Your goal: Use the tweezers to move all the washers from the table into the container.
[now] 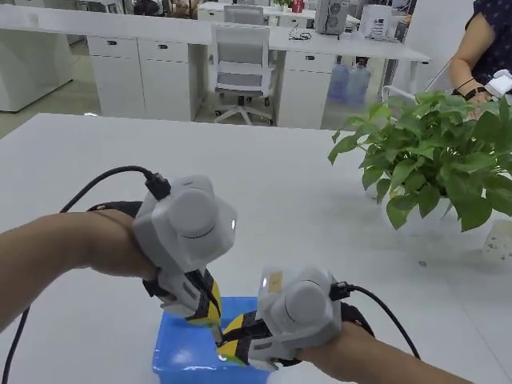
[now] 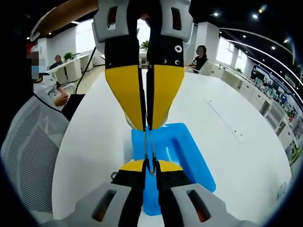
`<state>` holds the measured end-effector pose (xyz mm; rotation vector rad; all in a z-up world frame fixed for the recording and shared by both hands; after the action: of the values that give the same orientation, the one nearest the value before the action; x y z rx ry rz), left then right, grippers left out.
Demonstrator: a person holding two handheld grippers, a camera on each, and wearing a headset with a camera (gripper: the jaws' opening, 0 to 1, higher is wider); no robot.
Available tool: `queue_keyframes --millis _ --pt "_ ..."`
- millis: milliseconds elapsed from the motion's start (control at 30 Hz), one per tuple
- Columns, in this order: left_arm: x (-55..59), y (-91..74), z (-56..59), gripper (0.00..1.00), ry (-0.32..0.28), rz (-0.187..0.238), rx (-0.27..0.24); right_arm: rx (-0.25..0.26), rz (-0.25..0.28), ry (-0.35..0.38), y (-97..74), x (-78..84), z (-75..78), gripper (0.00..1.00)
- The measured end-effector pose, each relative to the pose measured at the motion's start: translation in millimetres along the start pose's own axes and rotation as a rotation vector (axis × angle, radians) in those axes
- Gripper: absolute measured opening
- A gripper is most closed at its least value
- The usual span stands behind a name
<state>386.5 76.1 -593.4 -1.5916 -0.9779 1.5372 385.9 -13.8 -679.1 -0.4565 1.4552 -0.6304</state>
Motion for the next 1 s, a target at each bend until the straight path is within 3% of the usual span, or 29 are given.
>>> queue_keyframes --millis 267,1000 --pt "4.1 9.7 -10.4 0.06 -0.008 -0.003 0.004 -0.006 -0.008 0.024 7.7 6.9 9.7 0.10" --pt "22.2 32.8 -24.7 0.05 -0.031 0.015 0.021 -0.044 -0.047 0.075 33.4 22.5 23.2 0.10"
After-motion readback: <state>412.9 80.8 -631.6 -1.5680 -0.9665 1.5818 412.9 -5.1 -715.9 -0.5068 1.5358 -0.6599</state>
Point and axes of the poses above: the centre of the closed fingertips' face, and the gripper's own axes: y roughly forward along the fingers, z roughly to its right, x roughly out of its underside, the point moved 9 cm from there along -y, roughly backward along the fingers
